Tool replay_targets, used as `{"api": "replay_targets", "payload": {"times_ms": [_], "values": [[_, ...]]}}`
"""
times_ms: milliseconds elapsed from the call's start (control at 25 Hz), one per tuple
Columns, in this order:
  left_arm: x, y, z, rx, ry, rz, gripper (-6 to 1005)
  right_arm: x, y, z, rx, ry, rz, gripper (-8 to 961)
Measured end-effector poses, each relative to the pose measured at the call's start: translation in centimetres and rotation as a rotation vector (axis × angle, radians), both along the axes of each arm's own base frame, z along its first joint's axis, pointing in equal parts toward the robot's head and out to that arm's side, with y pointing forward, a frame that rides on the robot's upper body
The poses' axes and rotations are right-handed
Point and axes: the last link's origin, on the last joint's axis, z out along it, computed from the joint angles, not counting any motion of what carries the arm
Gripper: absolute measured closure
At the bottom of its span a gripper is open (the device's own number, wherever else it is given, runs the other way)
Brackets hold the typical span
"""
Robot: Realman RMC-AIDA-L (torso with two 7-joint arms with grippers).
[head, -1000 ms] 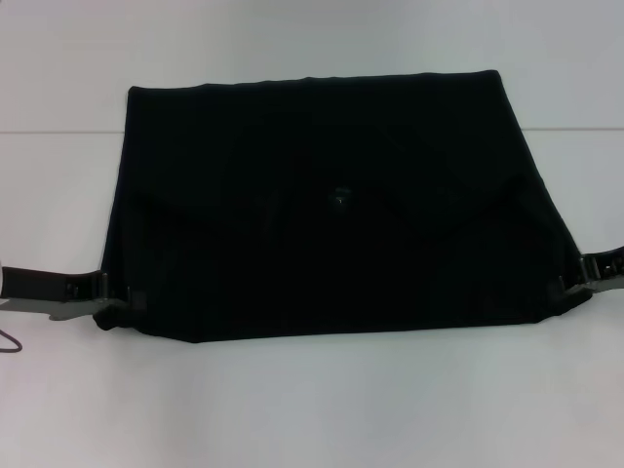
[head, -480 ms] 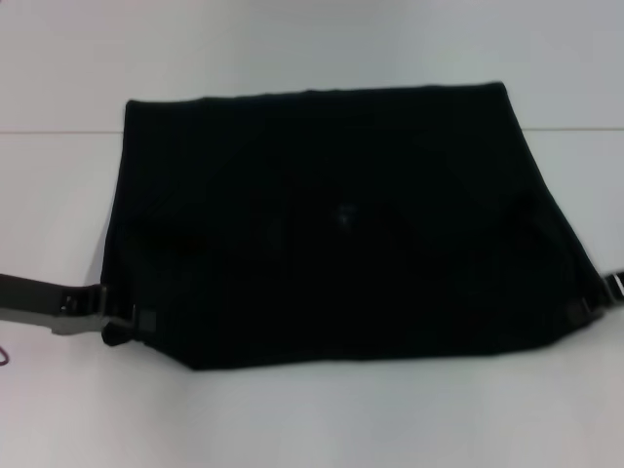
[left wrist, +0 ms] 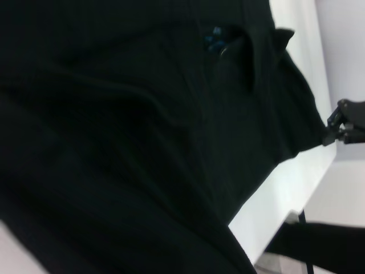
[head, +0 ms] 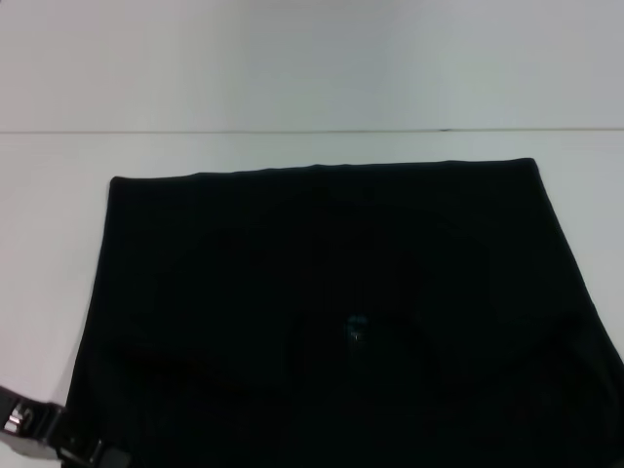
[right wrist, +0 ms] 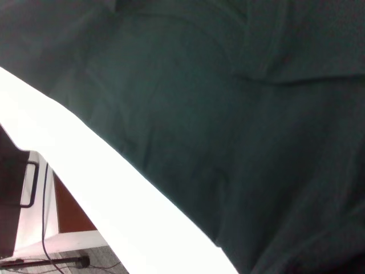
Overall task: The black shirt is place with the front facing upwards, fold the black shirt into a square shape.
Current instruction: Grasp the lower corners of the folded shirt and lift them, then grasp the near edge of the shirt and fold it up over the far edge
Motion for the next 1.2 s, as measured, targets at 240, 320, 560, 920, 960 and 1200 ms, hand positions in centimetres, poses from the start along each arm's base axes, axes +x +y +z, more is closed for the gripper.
{"api": "replay_targets", "payload": {"times_ms": [240,320,560,920,960,1200], "values": [[0.6,1.5,-0.2,0.059,0.003,-0.021,971,0.1,1.1,-0.7,0.094,0.047,-0.003,896],[0.8,2.6,0.0,0.128,-0.002,-0.017,971,-0.1,1.8,-0.4,0.16,0.094,-0.025,893],[0.0,6.8,1.1,0.456,-0.018,0.115,971,-0.3,5.4,1.1,0.495,0.22,-0.143,883],[-1.9,9.5,-0.2,0.778,-0.043,0.278,971,-0.6,9.7,-1.2,0.852,0.344,-0.271,869],[-2.0,9.6,-0.4,0.797,-0.039,0.282,971,-0.6,9.9,-1.5,0.873,0.346,-0.272,867],[-2.1,10.7,-0.5,0.91,-0.044,0.299,972,-1.2,10.9,-1.7,0.961,0.387,-0.261,857]]}}
